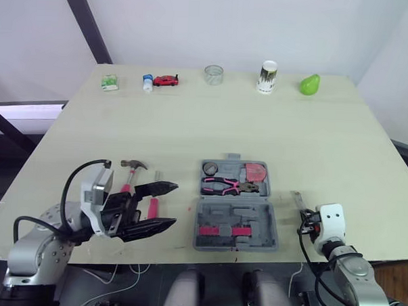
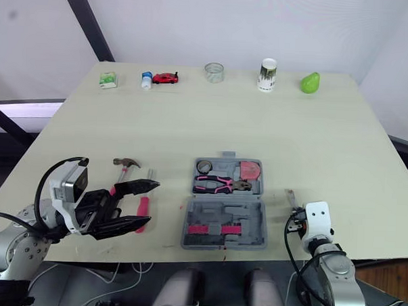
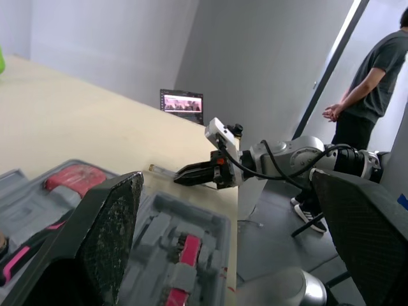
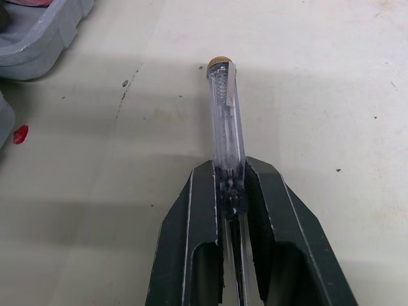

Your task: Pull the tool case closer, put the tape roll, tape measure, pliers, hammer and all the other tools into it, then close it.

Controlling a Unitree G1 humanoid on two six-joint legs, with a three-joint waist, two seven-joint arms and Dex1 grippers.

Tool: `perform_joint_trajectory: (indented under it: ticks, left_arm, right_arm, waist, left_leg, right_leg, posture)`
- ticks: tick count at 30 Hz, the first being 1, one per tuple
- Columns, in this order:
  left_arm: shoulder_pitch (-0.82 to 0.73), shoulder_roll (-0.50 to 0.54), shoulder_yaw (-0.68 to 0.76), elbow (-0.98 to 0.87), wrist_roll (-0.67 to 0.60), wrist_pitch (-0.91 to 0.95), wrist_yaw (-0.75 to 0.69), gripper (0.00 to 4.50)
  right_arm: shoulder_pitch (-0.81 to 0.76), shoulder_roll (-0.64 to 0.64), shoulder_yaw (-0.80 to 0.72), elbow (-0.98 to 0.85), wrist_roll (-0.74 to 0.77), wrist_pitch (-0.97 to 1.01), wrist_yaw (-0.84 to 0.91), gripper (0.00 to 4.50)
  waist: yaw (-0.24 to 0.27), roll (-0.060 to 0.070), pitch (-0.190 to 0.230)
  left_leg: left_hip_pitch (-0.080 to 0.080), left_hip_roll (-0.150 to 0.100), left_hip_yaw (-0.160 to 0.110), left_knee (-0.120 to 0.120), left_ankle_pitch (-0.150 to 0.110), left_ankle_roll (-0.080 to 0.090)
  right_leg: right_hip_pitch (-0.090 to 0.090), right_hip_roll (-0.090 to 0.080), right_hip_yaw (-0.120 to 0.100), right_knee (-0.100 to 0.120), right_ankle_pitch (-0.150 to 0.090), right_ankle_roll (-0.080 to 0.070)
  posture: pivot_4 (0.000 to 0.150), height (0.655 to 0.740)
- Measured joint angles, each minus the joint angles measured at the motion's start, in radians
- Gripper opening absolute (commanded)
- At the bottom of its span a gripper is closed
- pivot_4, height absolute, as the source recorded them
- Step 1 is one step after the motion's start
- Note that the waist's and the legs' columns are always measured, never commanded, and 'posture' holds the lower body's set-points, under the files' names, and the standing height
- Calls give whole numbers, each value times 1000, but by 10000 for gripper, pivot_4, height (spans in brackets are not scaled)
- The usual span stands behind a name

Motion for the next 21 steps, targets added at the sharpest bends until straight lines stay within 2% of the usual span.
perform_joint_trajectory:
  ticks: [5, 6, 7, 8, 9, 12, 14, 16, 18, 19, 21]
  left_arm:
    - [-22, -4, -3, -8, -8, 12, 19, 45000]
    - [-27, -4, -4, -8, -13, 17, 21, 45000]
    - [-27, -4, -4, -8, -13, 17, 21, 45000]
    - [-29, -2, 0, -7, -18, 19, 16, 45000]
    - [-34, 9, 3, -3, -19, 19, 4, 45000]
    - [-38, 32, 13, 16, -18, 16, -24, 45000]
    - [-46, 62, 20, 53, -5, 1, -57, 45000]
    - [-48, 99, 41, 108, 31, -48, -115, 45000]
    - [-45, 120, 45, 151, 58, -74, -136, 45000]
    - [-40, 128, 50, 175, 74, -91, -146, 45000]
    - [-28, 132, 54, 185, 81, -104, -152, 45000]
  right_arm:
    - [-18, -83, 5, -14, 41, 19, 92, 199]
    - [-62, -149, 7, -87, 92, 63, 167, 198]
    - [-62, -149, 7, -87, 92, 63, 167, 198]
    - [-99, -179, 6, -135, 128, 102, 207, 198]
    - [-192, -280, 22, -232, 206, 184, 296, 198]
    - [-332, -369, 58, -327, 289, 294, 380, 198]
    - [-468, -430, 127, -373, 326, 381, 435, 198]
    - [-618, -466, 275, -394, 319, 451, 494, 198]
    - [-692, -465, 392, -379, 296, 472, 522, 198]
    - [-752, -464, 497, -344, 261, 471, 551, 198]
    - [-788, -456, 561, -308, 231, 469, 568, 198]
  waist:
    - [1, 3, 2]
    - [0, 6, 4]
    - [0, 6, 4]
    - [0, 7, 4]
    - [-1, 9, 6]
    - [0, 10, 6]
    - [0, 10, 6]
    - [5, 9, 6]
    - [7, 10, 6]
    - [6, 10, 6]
    - [6, 10, 6]
  left_leg:
    - [0, -1, 0, 0, 0, 0]
    - [0, -1, 1, 0, 0, 0]
    - [0, -1, 1, 0, 0, 0]
    - [0, -1, 0, 1, 0, 0]
    - [-1, -1, 0, 0, 0, 0]
    - [-1, -1, -2, 0, 0, 0]
    - [-1, -1, -3, 0, 0, 0]
    - [-2, 0, -4, -1, 0, 0]
    - [-4, -1, -4, -1, 0, 0]
    - [-4, -1, -5, -1, 0, 0]
    - [-5, -1, -5, -1, 0, 0]
  right_leg:
    - [0, 0, 0, 0, 0, 0]
    - [0, 0, 1, 0, 0, 1]
    - [0, 0, 1, 0, 0, 1]
    - [0, 1, 0, 0, 0, 0]
    - [-1, 1, 1, 1, 0, 1]
    - [-1, 2, -1, 1, 0, 0]
    - [-1, 4, -1, 0, 0, 0]
    - [-1, 4, -4, 0, -1, -2]
    - [-2, 4, -4, -1, -1, -2]
    - [-2, 3, -4, -1, -1, -2]
    - [-2, 1, -4, -2, -1, -2]
  posture:
    - [1500, 7400]
    - [1500, 7400]
    - [1500, 7400]
    - [1500, 7400]
    - [1500, 7400]
    - [1500, 7400]
    - [1500, 7400]
    - [1500, 7400]
    - [1500, 7400]
    - [1500, 7400]
    - [1500, 7400]
